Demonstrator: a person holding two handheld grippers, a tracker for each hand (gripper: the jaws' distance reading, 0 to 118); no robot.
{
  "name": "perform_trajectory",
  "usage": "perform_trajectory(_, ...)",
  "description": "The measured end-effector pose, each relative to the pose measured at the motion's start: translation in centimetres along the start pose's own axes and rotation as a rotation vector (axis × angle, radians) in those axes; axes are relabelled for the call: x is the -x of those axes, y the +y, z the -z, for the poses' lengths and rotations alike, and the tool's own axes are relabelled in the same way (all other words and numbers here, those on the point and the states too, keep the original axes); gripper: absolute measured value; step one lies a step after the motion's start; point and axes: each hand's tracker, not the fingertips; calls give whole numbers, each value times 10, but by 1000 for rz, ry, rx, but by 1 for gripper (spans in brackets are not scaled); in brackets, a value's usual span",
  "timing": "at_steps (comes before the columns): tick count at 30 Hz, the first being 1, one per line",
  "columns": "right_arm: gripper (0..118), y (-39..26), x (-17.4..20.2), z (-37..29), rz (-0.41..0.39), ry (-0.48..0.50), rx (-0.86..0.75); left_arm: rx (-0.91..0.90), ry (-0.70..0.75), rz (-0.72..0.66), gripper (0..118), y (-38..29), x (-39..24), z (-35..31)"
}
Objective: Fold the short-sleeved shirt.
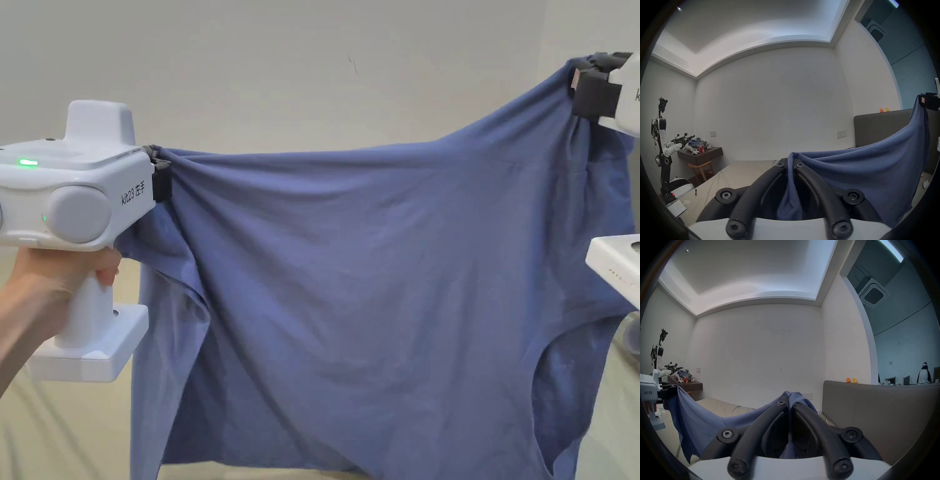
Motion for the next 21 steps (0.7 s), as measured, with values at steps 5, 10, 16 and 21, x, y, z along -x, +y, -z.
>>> perform_trajectory(5, 1, 7, 2, 67, -7, -25, -29, 18, 15, 17, 2, 7, -2, 54)
perform_trajectory(10, 1, 25, -7, 142, 55, -61, -101, -6, 10, -3, 2, 25, -8, 127)
perform_trajectory(16, 1, -3, -3, 183, 110, -83, -143, -57, -22, -53, 2, 24, -24, 189)
perform_trajectory(21, 1, -49, -5, 196, 78, -75, -79, 4, -26, -57, 2, -20, -22, 207)
